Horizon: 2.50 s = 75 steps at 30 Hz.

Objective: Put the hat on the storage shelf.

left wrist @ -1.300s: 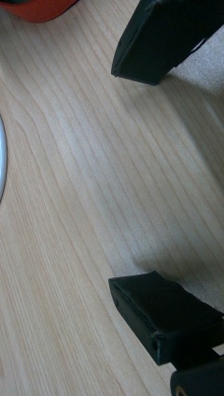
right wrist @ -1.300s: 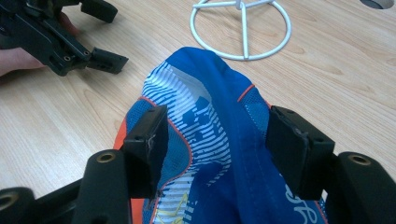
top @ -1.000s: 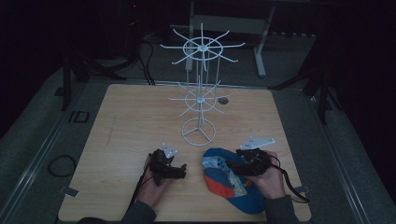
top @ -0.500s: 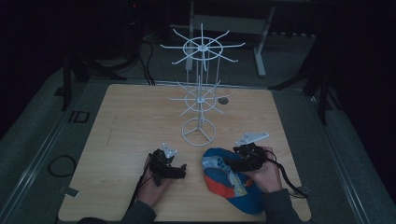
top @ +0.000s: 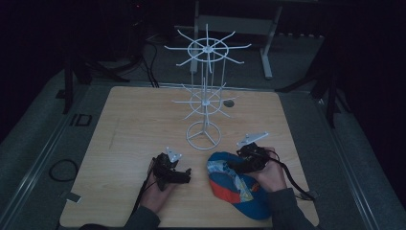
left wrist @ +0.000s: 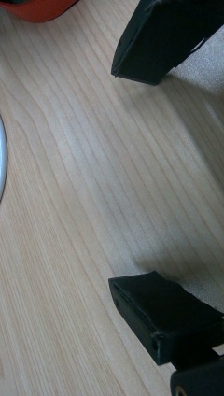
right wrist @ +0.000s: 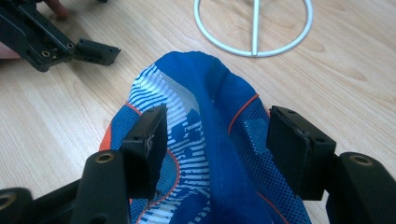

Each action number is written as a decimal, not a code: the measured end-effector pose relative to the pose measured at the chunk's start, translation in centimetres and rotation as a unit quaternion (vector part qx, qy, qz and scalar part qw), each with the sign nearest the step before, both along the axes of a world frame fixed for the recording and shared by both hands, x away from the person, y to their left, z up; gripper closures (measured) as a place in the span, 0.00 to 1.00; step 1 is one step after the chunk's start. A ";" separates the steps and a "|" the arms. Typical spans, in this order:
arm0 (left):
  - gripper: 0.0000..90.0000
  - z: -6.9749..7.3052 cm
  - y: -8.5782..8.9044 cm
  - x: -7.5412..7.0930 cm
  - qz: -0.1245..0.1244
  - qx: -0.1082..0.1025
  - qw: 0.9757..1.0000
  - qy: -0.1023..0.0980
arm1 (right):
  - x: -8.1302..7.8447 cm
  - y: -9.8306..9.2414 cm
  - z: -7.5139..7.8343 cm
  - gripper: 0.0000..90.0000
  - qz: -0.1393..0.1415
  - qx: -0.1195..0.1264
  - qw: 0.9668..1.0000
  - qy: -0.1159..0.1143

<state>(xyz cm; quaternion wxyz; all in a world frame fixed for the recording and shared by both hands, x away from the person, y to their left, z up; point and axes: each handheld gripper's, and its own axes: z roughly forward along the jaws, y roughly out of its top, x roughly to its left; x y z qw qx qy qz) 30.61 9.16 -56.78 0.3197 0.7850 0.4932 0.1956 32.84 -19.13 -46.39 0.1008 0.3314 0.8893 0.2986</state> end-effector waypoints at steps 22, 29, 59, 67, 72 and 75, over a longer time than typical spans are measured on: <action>0.03 0.0 0.0 0.0 0.000 0.001 1.000 0.000 | 1.5 0.8 -1.2 0.42 0.017 -0.038 0.999 0.030; 0.03 0.0 0.0 0.0 0.000 0.001 1.000 0.000 | 1.9 1.0 -1.5 0.42 0.021 -0.046 0.998 0.038; 0.03 0.0 0.0 0.0 -0.001 0.002 1.000 0.001 | 2.8 1.8 -2.6 0.46 0.033 -0.077 0.994 0.072; 0.03 0.0 0.0 0.0 0.000 0.001 1.000 0.001 | 2.7 2.6 -2.8 0.62 0.044 -0.098 0.991 0.083; 0.03 0.0 0.0 0.0 -0.001 0.002 1.000 0.001 | 2.9 2.6 -3.0 0.76 0.049 -0.107 0.989 0.085; 0.03 0.0 0.0 0.0 -0.001 0.001 1.000 0.001 | 2.9 2.6 -3.0 0.85 0.051 -0.106 0.990 0.084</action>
